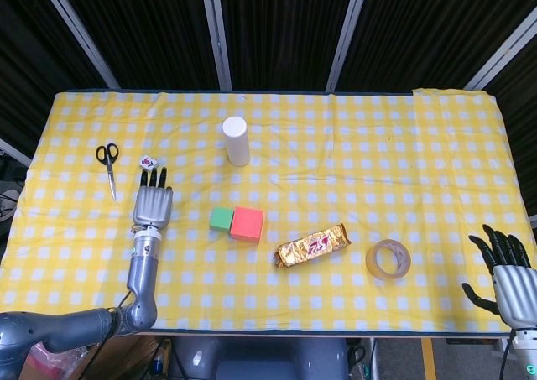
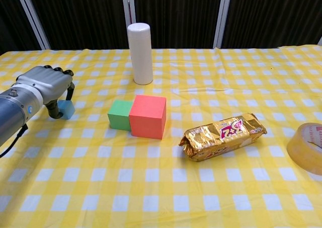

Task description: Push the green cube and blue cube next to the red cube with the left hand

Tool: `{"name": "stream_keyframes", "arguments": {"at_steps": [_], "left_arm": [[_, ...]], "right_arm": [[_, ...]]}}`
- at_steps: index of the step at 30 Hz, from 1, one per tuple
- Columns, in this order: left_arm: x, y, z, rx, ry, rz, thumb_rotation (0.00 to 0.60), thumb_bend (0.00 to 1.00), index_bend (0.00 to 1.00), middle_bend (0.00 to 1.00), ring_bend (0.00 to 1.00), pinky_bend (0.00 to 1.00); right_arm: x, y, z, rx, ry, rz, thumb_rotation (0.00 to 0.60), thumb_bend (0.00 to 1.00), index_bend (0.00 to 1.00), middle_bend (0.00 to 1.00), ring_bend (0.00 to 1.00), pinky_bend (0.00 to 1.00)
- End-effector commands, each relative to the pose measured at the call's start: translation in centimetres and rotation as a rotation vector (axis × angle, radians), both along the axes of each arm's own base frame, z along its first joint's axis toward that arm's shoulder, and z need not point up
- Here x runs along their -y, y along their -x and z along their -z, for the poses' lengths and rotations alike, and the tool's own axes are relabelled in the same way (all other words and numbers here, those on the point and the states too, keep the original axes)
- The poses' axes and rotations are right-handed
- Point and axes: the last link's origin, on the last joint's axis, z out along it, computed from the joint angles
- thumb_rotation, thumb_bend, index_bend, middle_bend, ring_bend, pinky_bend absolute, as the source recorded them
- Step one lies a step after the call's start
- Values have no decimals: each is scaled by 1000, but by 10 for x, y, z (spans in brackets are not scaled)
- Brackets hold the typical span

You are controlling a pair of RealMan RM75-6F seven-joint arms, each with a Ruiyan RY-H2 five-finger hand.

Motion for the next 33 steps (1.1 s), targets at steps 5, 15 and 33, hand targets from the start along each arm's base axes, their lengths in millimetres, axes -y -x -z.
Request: {"name": "stream_keyframes", "arguments": {"at_steps": [5, 15, 33], "left_arm": [[1, -2, 1, 1, -8, 18, 600, 462, 501, 30, 0, 0], [-1, -33, 5, 69, -4, 100, 600, 458, 506, 33, 0, 0], [9, -76, 26, 56, 52, 150, 600, 456, 505, 29, 0, 0]], "right_arm": [[-1, 0, -1, 2, 6, -3, 600, 317, 171, 0, 0, 0], [-1, -1, -2, 3, 8, -5, 600, 317, 171, 0, 0, 0], [-2, -2, -4, 11, 16, -9, 600, 317, 172, 0, 0, 0]]}}
